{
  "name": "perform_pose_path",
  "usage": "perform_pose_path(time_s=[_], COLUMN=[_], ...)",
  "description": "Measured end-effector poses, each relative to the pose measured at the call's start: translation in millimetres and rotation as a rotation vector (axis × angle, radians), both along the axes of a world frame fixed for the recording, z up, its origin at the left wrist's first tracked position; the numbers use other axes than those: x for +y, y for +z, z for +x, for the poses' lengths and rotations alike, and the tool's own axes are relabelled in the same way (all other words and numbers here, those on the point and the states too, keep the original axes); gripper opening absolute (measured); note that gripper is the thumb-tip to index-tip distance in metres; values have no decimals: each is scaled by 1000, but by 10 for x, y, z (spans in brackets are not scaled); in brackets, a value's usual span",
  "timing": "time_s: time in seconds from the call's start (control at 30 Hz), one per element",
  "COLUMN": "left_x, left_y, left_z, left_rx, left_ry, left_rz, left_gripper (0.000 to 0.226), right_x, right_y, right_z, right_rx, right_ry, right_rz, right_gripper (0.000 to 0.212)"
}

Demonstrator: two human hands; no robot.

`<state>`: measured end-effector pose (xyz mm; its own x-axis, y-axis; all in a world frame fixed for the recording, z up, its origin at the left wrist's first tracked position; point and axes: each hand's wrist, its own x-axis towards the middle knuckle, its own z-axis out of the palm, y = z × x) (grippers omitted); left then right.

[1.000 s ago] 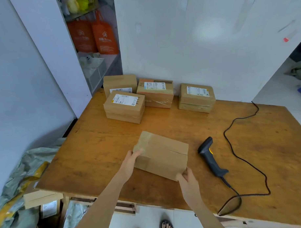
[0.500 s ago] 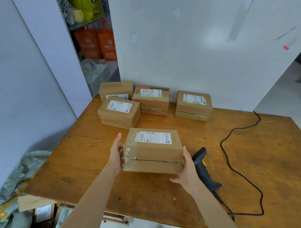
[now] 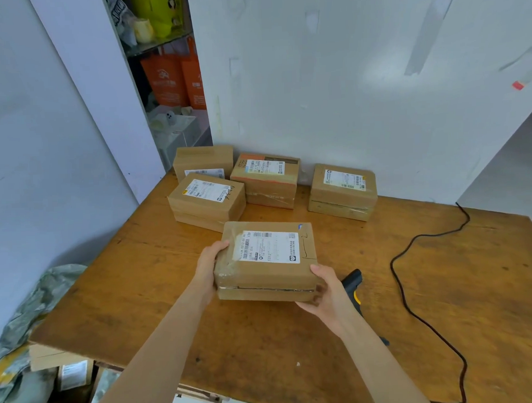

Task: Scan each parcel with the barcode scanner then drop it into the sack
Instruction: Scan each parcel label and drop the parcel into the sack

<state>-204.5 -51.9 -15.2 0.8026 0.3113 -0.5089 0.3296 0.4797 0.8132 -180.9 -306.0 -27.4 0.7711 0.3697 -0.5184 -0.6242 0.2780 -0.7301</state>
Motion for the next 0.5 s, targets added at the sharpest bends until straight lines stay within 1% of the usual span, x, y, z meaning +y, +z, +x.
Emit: perform_pose_path(time_s=[0.07, 0.1, 0.17, 0.23, 0.33, 0.5], left_x=[21, 42, 89, 127, 161, 158], left_y=[6, 2, -8, 0, -3, -77], left_z=[24, 32, 24, -11, -64, -101], left_rx=[0, 12, 66, 109, 123, 80], left_ry=[-9, -11, -11, -22, -54, -22], left_rz=[16, 29, 73, 92, 54, 13], left_gripper=[33, 40, 63, 72, 68, 61], right_x=[34, 47, 59, 62, 72, 96], right_y=[-77, -124, -202, -237, -219, -197], right_z=[-12, -21, -25, 15, 117, 205], right_rx=[3, 8, 15, 1, -56, -111], right_ry=[-15, -21, -43, -62, -46, 6], right_rz=[24, 45, 92, 126, 131, 90], right_gripper=[67, 67, 65, 61, 50, 47])
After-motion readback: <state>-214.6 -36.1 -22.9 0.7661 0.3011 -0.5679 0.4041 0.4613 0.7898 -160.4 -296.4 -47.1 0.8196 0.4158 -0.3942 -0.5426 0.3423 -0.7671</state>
